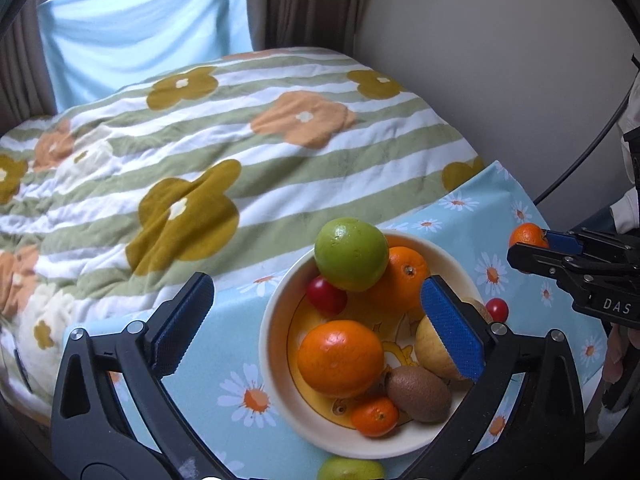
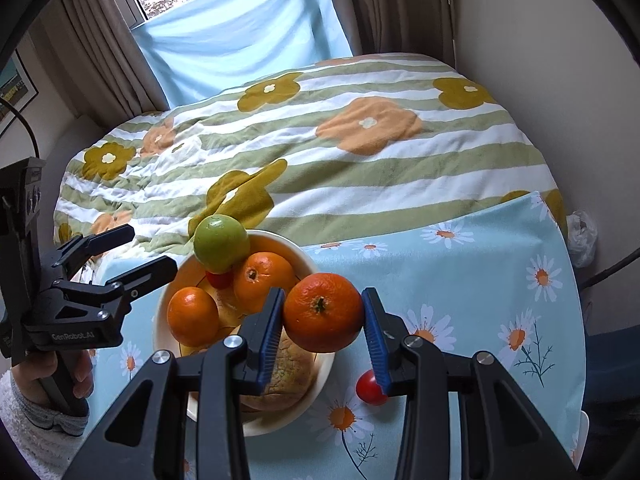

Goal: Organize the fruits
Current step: 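Lower the small orange into the duck bowl with the right tool and release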

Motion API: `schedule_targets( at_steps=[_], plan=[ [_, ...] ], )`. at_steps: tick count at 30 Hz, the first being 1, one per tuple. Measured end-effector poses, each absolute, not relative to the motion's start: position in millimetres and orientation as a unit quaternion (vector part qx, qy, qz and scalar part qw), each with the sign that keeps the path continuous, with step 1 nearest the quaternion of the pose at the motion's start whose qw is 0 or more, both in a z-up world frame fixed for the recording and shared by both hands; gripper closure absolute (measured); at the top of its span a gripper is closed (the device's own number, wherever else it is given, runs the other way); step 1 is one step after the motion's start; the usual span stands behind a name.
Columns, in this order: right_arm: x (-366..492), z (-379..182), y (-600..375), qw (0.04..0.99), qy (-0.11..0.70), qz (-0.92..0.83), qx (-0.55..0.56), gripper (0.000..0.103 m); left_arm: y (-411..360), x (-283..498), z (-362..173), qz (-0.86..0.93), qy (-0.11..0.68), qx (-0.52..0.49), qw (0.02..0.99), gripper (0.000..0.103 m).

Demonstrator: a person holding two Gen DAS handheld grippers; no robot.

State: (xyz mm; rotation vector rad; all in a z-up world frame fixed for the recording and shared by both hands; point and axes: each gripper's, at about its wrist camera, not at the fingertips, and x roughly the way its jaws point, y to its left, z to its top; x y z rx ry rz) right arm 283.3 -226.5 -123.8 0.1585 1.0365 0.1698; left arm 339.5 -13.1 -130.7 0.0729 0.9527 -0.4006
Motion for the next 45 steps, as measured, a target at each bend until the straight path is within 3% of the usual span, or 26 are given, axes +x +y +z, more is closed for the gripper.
schedule_targets(
  at_steps=[25, 27, 30, 32, 37, 45],
  plan=[
    [305, -154, -197, 0.844, 0.518, 0.123, 0.058, 0.067, 63, 262, -118, -0.1, 0.459, -0.019, 0.882, 0.0],
    [305, -156, -197, 0.844, 0.518, 0.123, 0.062, 0.061, 65, 258, -118, -0.097, 0.461, -0.021, 0.882, 0.0],
    [304, -155, -198, 0.848, 0.512, 0.125, 0.065, 0.04, 67, 253, -117, -0.092, 0.461, -0.023, 0.882, 0.0],
    [302, -151, -198, 0.851, 0.504, 0.128, 0.069, 0.009, 68, 249, -114, -0.089, 0.458, -0.023, 0.884, 0.0],
    [290, -137, -195, 0.863, 0.484, 0.128, 0.058, 0.0, 69, 239, -104, -0.088, 0.449, -0.027, 0.889, 0.0],
    [266, -105, -195, 0.873, 0.468, 0.129, 0.049, 0.0, 65, 222, -79, -0.088, 0.427, -0.023, 0.9, 0.0]
  ],
)
